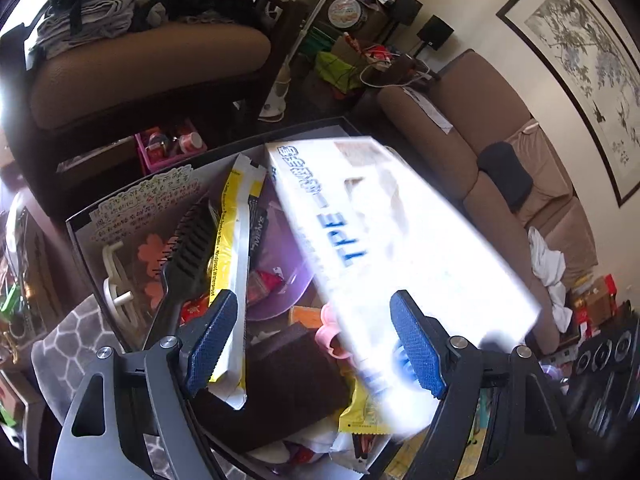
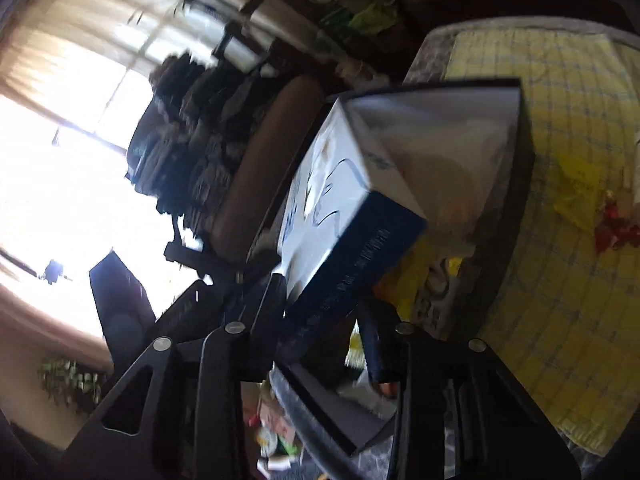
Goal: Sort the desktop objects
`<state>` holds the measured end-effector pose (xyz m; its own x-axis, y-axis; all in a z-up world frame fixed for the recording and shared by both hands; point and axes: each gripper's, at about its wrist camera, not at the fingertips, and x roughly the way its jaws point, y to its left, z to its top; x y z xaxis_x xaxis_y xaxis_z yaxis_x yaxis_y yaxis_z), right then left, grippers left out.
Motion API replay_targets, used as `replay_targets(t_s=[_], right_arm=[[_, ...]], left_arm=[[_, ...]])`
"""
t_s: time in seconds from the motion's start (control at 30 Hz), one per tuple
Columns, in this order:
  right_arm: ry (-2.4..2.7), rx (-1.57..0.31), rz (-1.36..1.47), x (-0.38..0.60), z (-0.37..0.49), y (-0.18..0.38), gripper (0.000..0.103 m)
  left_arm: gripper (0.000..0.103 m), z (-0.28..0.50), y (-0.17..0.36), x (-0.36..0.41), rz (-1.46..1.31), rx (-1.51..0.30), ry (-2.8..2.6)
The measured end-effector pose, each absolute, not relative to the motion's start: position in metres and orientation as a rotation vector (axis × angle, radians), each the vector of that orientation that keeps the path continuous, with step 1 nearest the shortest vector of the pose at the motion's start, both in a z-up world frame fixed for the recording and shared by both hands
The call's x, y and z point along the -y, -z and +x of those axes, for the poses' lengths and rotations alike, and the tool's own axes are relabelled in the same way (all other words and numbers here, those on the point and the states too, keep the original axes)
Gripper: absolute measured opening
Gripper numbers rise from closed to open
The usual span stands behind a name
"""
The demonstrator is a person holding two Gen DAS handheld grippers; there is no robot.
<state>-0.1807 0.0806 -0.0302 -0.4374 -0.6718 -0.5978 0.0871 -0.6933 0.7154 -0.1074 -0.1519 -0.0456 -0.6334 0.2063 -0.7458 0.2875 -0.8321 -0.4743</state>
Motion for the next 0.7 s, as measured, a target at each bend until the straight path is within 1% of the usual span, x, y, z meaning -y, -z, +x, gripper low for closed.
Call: replay_targets(t_s=[0.03, 0.07, 0.1, 0.13, 0.2, 0.3, 0.37, 0.4, 0.47, 0.5, 0.6, 0.63, 0.67, 0.7], right_arm=[[2.256, 0.959, 1.198, -0.095, -0.193, 0.023, 0.027], [2.34, 1.057, 1.106, -0.107, -0.198, 0.022, 0.029], [2.38, 1.118, 1.057, -0.113, -0.206, 0.024, 0.03], [2.348, 1.124, 1.096, -0.113, -0.216, 0.03, 0.032], [2.232, 1.095, 1.249, -0.105, -0.232, 0.048, 0.035], [2.278, 1.134, 1.312, -0.11, -0.241, 0.059, 0.04], [2.272, 1.134, 1.392, -0.121, -0.23, 0.066, 0.05], [2.271, 1.112, 1.448, -0.123, -0.227, 0.066, 0.053], [2.265, 1.075, 1.433, -0.124, -0.198, 0.062, 0.06], [2.296, 1.054, 1.436, -0.125, -0.177, 0.059, 0.067], [2.424, 0.943, 1.449, -0.13, -0.141, 0.045, 0.067], [2.445, 0.899, 1.435, -0.128, -0.131, 0.038, 0.061], [2.458, 0.844, 1.408, -0.126, -0.127, 0.03, 0.047], [2.452, 0.757, 1.385, -0.116, -0.126, 0.021, 0.017]], left_arm=[[0.081, -0.107, 0.046, 0.151, 1.329, -0.897, 2.655], [0.081, -0.105, 0.046, 0.151, 1.336, -0.9, 2.653], [0.081, -0.105, 0.048, 0.151, 1.346, -0.905, 2.651], [0.081, -0.105, 0.047, 0.151, 1.351, -0.908, 2.648], [0.081, -0.104, 0.049, 0.149, 1.361, -0.909, 2.649], [0.081, -0.105, 0.052, 0.147, 1.379, -0.91, 2.649], [0.081, -0.106, 0.053, 0.146, 1.396, -0.901, 2.65], [0.081, -0.106, 0.053, 0.147, 1.396, -0.899, 2.651], [0.081, -0.106, 0.051, 0.148, 1.387, -0.898, 2.649], [0.081, -0.106, 0.05, 0.149, 1.382, -0.893, 2.648], [0.081, -0.107, 0.051, 0.15, 1.389, -0.872, 2.645], [0.081, -0.11, 0.051, 0.153, 1.394, -0.872, 2.645], [0.081, -0.111, 0.051, 0.154, 1.397, -0.873, 2.644], [0.081, -0.111, 0.051, 0.155, 1.399, -0.872, 2.642]])
